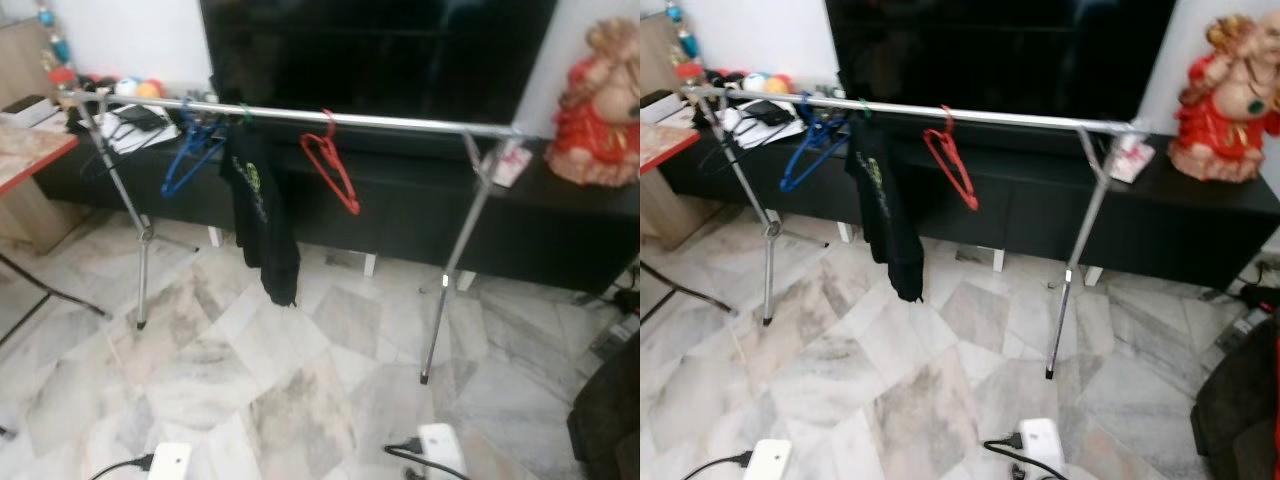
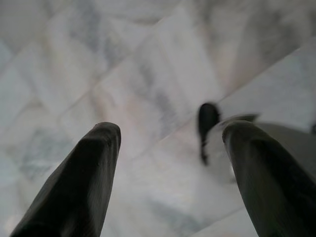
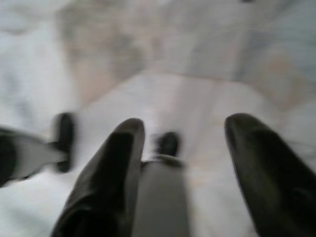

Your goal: Hang hanger

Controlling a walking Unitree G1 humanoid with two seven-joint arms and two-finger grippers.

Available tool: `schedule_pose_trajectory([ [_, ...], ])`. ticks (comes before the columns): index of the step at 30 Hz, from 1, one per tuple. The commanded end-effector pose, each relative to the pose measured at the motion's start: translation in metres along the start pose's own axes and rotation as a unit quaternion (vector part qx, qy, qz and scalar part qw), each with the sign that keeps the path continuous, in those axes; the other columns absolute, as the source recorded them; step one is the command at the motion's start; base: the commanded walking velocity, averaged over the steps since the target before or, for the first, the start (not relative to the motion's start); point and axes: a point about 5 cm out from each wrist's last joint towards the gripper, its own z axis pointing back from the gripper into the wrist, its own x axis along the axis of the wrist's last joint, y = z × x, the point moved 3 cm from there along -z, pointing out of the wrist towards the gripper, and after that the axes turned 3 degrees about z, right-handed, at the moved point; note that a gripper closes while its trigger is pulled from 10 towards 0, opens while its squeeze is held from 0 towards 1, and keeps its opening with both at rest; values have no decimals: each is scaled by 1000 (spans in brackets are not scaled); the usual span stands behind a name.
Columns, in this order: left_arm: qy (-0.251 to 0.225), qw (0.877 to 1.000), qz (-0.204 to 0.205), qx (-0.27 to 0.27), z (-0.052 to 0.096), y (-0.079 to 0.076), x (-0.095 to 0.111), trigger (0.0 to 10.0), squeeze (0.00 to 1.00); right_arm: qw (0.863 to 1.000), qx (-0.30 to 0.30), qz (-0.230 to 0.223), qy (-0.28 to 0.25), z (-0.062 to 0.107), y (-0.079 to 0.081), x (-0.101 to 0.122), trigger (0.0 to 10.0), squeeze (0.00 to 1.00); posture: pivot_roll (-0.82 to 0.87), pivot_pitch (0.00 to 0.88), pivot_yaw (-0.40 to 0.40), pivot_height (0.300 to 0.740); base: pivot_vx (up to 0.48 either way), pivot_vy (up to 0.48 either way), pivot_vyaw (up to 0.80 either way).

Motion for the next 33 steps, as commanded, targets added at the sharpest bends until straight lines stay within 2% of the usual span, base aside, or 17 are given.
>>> schedule_pose_trajectory([
  [1, -1, 1000, 2, -5, 0, -5, -1, 10000, 0, 1000, -13, 3, 5, 1, -11, -2, 10000, 0, -5, 0, -7, 740, 0, 0, -413],
  [17, 1, 1000, -3, -6, 0, -5, -1, 10000, 0, 1000, -9, 8, 10, 1, -10, -2, 10000, 0, -4, 0, -6, 740, 0, 0, -759],
  [20, 4, 1000, 6, -6, 0, -6, -2, 10000, 0, 1000, -9, 8, 10, 1, -10, -2, 10000, 0, -2, 0, -7, 740, 0, 0, -756],
  [25, 4, 1000, 4, -8, 0, -6, -4, 10000, 0, 1000, -9, 8, 12, 1, -10, -3, 10000, 0, -2, 0, -8, 740, 0, 480, -763],
  [31, 6, 1000, -1, -8, 0, -6, -4, 10000, 0, 1000, -9, 9, 12, 1, -10, -3, 10000, 0, -2, 0, -8, 740, 0, 0, -763],
  [33, 10, 1000, 4, -8, 1, -7, -6, 10000, 0, 1000, -9, 9, 12, 1, -10, -3, 10000, 0, -2, 0, -8, 740, 0, 439, -763],
])
